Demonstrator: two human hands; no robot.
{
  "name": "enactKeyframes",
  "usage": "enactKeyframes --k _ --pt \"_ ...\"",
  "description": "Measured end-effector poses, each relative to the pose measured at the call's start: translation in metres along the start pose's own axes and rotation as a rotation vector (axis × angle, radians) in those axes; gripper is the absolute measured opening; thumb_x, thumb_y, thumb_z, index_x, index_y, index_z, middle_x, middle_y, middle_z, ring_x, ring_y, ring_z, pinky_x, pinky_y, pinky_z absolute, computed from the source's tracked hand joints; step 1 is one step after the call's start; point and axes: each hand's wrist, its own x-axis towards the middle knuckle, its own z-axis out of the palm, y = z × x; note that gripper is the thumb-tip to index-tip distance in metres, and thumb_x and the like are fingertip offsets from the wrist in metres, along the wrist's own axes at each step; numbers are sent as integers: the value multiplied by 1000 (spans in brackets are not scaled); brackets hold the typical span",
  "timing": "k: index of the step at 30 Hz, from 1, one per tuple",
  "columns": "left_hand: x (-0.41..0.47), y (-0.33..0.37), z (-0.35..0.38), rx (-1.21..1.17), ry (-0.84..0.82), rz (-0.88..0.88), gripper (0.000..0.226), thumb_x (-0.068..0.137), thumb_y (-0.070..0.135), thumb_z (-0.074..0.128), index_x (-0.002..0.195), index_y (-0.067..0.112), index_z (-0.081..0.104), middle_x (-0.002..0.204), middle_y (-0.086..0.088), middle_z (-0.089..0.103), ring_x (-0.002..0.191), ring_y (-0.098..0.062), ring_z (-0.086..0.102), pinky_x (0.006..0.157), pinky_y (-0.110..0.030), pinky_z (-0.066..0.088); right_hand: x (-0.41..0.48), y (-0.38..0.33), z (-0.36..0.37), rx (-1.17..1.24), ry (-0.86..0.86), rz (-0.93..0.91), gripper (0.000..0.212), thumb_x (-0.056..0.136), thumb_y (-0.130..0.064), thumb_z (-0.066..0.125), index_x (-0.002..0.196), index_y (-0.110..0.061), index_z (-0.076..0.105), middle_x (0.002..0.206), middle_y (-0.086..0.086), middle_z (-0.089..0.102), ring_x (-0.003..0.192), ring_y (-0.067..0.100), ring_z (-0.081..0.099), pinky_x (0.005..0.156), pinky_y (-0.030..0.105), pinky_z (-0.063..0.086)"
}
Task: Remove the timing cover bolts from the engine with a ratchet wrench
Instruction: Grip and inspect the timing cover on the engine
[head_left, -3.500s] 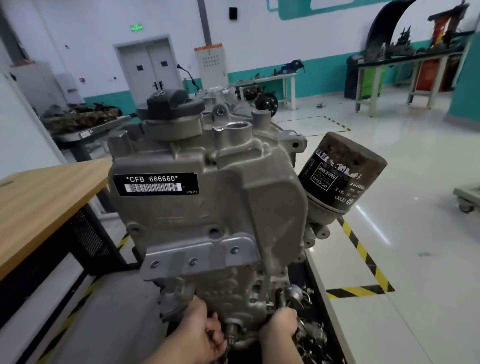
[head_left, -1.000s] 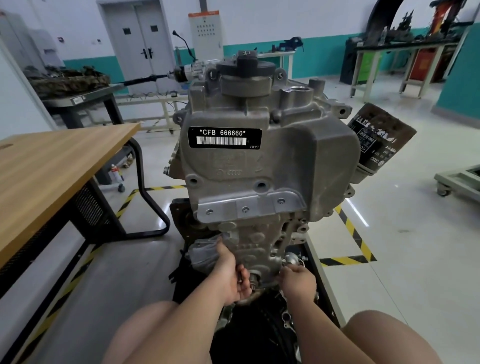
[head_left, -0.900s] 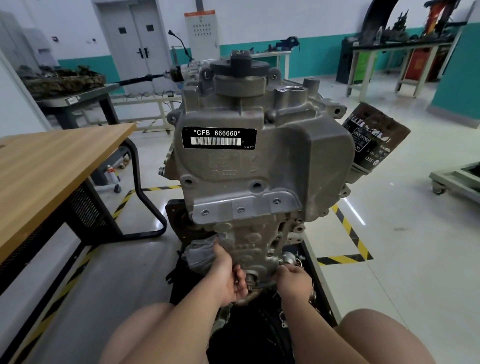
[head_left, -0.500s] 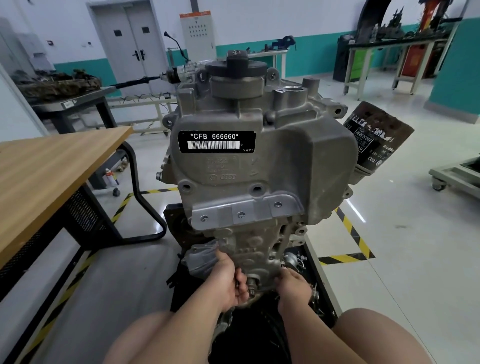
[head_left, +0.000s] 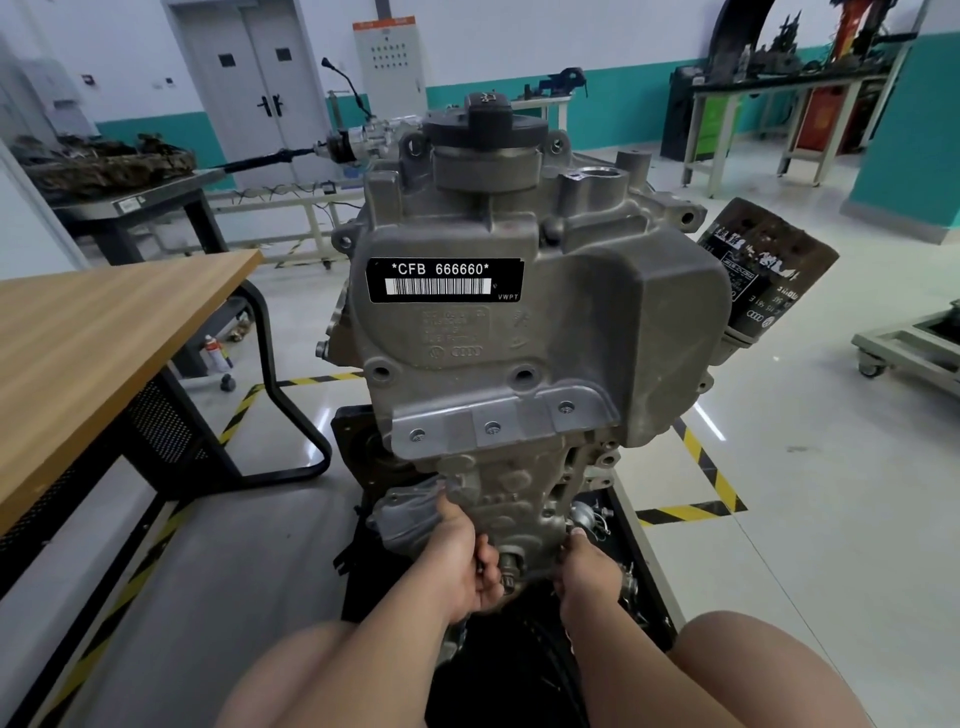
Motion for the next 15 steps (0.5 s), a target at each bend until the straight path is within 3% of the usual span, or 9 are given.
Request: enactKeyframes --k 5,9,15 --pt "1 0 0 0 7 -6 74 86 78 8 62 16 38 44 3 33 40 -14 28 54 -23 31 4 -1 -2 -90 -14 5 44 92 -31 59 56 -4 59 60 14 56 54 26 47 64 38 41" --pt "1 0 1 -13 11 -8 75 84 81 8 61 16 38 44 3 33 37 -14 27 54 -23 30 4 -3 2 -120 -38 -15 45 92 -33 62 55 -8 57 64 12 58 67 27 52 75 43 46" --pt "1 1 1 -7 18 -8 76 82 82 7 61 16 38 45 3 33 39 -14 28 53 -23 31 5 -3 -2 -83 -59 15 40 86 -26 66 53 -7 53 53 8 51 51 22 44 51 32 35"
